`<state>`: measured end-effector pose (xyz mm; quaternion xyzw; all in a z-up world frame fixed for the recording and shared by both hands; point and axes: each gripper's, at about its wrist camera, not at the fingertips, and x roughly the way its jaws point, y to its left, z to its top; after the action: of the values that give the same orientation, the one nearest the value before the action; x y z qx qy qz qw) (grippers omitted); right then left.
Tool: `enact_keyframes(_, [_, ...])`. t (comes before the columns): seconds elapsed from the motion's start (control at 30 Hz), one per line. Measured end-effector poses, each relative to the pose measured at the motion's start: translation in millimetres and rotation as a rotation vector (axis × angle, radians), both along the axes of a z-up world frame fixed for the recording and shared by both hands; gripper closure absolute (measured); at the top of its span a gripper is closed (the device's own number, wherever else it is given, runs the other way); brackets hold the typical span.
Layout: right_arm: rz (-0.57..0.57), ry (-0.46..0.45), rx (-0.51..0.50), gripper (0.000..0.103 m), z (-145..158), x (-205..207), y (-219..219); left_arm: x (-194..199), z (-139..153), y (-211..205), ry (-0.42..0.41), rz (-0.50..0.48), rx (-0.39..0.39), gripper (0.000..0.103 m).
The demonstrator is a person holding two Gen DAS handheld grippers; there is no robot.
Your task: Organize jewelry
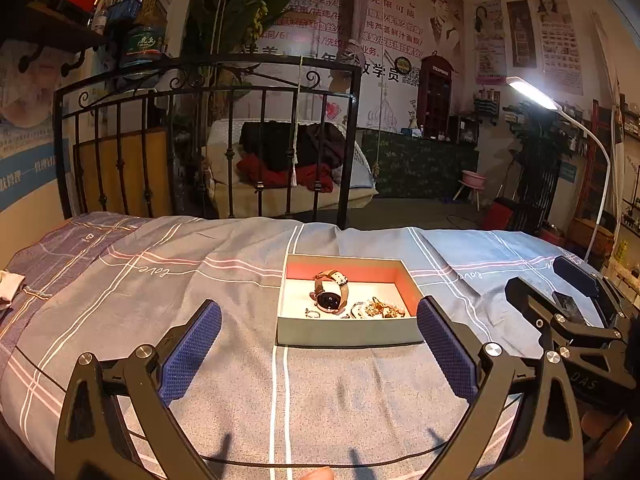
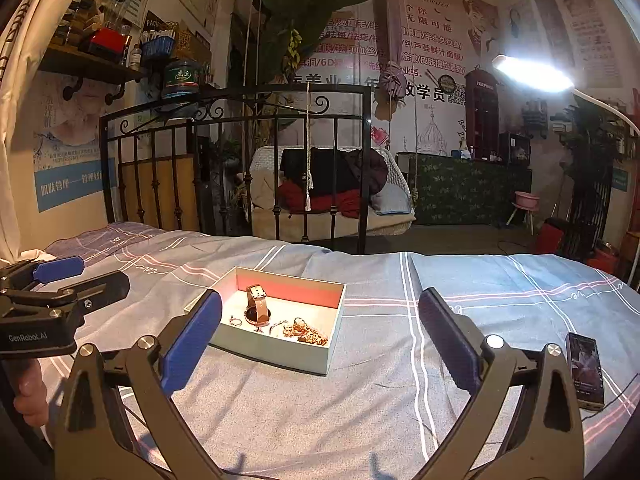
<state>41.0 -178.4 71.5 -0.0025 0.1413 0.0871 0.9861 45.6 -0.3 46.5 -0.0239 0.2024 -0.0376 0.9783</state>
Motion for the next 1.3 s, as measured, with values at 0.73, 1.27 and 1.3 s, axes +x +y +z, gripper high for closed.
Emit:
enact_keyframes(0.73, [-0.009, -0.015, 0.063, 0.006, -8, 17, -3, 19, -13, 2, 0.012, 0.053, 0.004, 0.007])
enact_keyframes(1.27, [0.015, 0.016, 0.067, 0.006, -13, 30, -4, 28, -14, -7, 0.022, 0.037, 0.048, 0.007])
enact_keyframes(1.3, [0.014, 0.017, 0.067, 0.006, -13, 31, -4, 28, -14, -8, 0.02, 0.036, 0.049, 0.007])
